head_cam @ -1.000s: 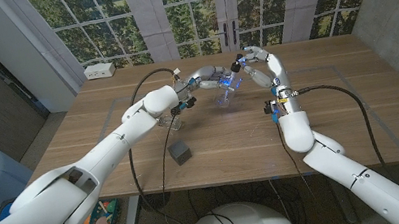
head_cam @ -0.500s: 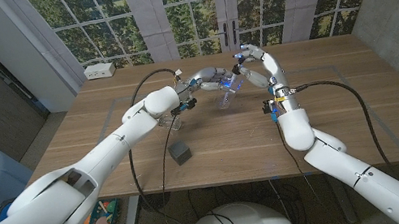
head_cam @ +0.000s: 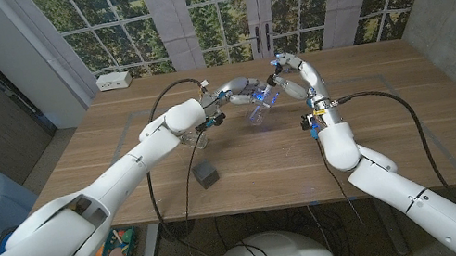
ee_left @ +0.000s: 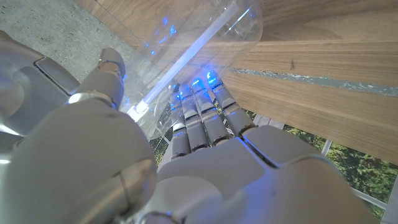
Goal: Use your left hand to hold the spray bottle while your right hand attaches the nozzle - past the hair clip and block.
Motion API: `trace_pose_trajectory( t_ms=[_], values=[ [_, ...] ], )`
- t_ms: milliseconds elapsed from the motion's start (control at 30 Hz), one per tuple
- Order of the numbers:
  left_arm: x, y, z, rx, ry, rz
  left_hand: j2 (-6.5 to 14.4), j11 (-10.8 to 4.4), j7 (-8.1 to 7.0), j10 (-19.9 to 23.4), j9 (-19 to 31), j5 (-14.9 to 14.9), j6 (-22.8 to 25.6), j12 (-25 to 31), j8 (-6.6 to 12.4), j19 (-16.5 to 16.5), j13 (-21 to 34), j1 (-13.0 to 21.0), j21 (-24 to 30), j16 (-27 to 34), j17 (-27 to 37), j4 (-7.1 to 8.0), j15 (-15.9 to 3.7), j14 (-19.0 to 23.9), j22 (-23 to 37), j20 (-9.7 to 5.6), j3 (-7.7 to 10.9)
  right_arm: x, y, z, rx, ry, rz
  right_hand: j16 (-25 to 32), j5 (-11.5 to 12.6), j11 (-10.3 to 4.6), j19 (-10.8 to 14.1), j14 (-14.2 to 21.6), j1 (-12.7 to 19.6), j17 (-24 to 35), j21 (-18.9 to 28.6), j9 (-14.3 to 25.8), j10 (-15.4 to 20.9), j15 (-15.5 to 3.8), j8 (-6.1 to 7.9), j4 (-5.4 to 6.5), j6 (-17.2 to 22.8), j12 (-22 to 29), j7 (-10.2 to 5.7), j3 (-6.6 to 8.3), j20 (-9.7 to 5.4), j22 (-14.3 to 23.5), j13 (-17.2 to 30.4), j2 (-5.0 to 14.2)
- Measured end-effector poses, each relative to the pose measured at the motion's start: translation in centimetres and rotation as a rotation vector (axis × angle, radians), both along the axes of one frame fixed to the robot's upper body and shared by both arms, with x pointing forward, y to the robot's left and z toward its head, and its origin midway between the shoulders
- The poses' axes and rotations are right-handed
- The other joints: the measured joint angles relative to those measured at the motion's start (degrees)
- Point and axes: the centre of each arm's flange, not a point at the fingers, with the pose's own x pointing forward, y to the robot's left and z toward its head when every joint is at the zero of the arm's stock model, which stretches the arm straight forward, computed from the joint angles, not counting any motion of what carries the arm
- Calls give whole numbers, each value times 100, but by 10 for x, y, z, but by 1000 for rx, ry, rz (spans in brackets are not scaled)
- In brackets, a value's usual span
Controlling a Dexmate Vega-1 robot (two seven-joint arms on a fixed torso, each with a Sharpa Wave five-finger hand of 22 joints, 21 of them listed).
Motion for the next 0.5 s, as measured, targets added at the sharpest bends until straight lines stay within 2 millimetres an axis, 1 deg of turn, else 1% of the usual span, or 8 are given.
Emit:
trace_pose_trajectory(
  t_ms=[33,133,167,200,300,367,433,500],
  values=[
    [0,0,0,0,0,-1,0,0,0,0,0,-1,0,0,0,0,0,0,0,0,0,0,0,0,0,0,0,0,0,0,1,1,-1,0,0,1,0,-26,-132,16,-5,-6,-43,26,-6,26,0,0,0,-26,0,0,0,-5],
    [-1,-1,0,1,-1,-3,0,0,0,0,0,-4,0,0,-1,0,0,0,0,0,0,0,0,0,0,0,0,0,-1,0,6,0,-3,29,-24,45,1,-39,-222,51,-5,-30,-83,39,-6,67,2,0,-2,-72,1,0,-27,-1],
    [-1,-1,0,1,-1,-3,0,0,0,0,-1,-4,0,-1,-1,0,0,0,0,0,0,0,0,0,0,0,0,0,-2,0,8,0,-4,50,-29,30,7,-45,-224,60,-5,-32,-112,45,-6,67,38,0,-9,-101,7,0,-27,0],
    [-1,-1,0,1,-1,-4,0,0,0,0,0,-5,0,-1,-1,0,0,0,0,0,0,0,0,0,0,0,0,0,-2,0,10,0,-4,51,-45,37,44,-61,-289,74,-5,-26,-137,61,-6,67,81,0,37,-101,43,0,-27,63],
    [-2,-1,1,1,-2,-5,0,0,0,0,-1,-5,0,-1,-8,0,0,0,22,0,0,0,0,0,0,0,0,1,-4,-1,15,0,-5,71,-45,52,96,-80,-366,86,21,-13,-152,81,-6,91,180,0,135,-124,90,18,-53,22],
    [-2,-1,1,1,-2,-6,0,0,0,0,-1,-5,0,-13,-14,0,0,0,21,0,0,0,0,0,0,0,0,1,-4,-1,17,0,-5,94,-45,80,159,-78,-411,86,21,11,-176,83,26,70,232,21,187,-145,68,12,-53,66],
    [-2,-2,1,1,-2,-7,0,0,0,0,-1,-5,0,-14,-22,0,0,0,21,0,0,0,0,0,0,0,0,1,-5,-2,21,-1,-5,94,-45,109,219,-57,-412,100,38,26,-157,103,31,66,261,21,216,-149,90,10,-53,67],
    [-2,-2,1,2,-2,-8,0,0,0,0,-1,-10,0,-17,-23,0,0,0,21,0,0,0,0,0,0,0,0,1,-7,-2,26,-3,-7,94,-67,182,284,-57,-533,114,65,57,-145,103,99,66,345,43,301,-149,72,10,-53,66]
  ],
)
